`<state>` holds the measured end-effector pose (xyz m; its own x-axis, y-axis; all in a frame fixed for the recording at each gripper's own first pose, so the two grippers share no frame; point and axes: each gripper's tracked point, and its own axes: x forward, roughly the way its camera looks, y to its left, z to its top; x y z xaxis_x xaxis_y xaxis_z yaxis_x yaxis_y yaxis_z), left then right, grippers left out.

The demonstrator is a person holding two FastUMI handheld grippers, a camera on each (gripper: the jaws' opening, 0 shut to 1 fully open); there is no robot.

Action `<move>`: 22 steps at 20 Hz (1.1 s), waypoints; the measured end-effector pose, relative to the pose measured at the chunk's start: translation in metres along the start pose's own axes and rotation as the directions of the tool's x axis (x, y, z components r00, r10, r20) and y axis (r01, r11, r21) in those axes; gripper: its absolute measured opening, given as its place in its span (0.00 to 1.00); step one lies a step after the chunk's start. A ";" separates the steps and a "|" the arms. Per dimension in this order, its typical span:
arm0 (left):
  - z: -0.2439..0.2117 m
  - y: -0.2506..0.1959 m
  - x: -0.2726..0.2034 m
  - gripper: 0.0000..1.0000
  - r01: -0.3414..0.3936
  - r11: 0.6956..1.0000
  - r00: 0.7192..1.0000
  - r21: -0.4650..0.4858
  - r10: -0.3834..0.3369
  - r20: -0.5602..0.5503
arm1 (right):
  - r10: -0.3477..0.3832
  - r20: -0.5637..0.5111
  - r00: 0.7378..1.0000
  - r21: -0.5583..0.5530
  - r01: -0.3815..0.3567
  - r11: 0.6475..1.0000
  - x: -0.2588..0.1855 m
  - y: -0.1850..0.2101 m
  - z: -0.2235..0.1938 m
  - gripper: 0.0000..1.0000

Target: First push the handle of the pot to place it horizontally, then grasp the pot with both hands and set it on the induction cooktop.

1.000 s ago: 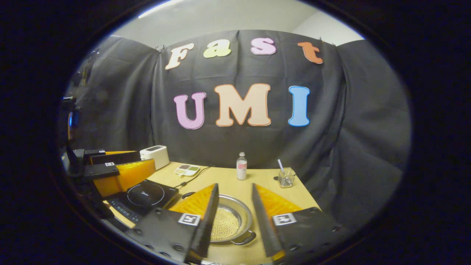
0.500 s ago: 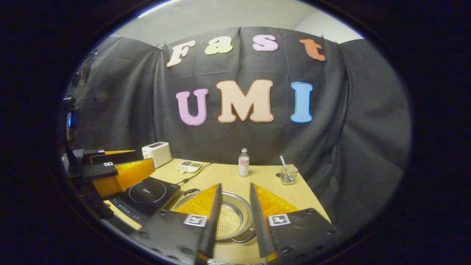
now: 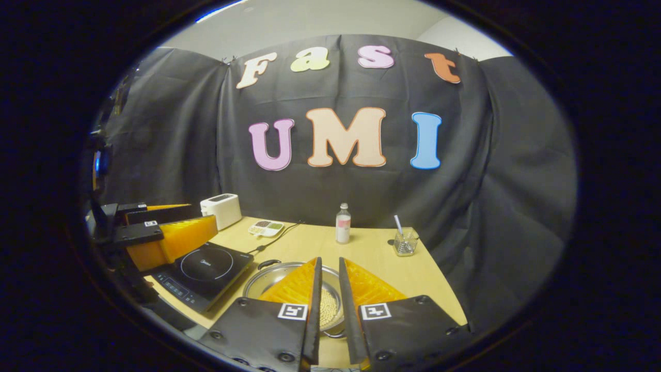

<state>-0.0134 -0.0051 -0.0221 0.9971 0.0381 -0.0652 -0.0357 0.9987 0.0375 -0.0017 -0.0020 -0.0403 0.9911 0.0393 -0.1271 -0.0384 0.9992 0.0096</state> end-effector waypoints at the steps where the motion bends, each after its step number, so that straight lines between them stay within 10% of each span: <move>1: 0.000 0.000 0.000 0.96 0.002 1.000 1.000 0.002 -0.002 0.001 | -0.004 -0.003 1.000 -0.001 0.004 1.000 -0.001 0.001 -0.001 0.18; 22: -0.038 0.008 0.008 0.96 0.106 0.994 0.991 -0.027 -0.108 -0.074 | -0.100 -0.134 0.986 -0.001 0.101 0.995 0.001 0.003 -0.053 0.00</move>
<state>-0.0080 0.0047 -0.0607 0.9876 -0.0672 -0.1420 0.0683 0.9977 0.0031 -0.0077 0.0009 -0.0927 0.9639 -0.0605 -0.2593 0.0613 0.9981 -0.0047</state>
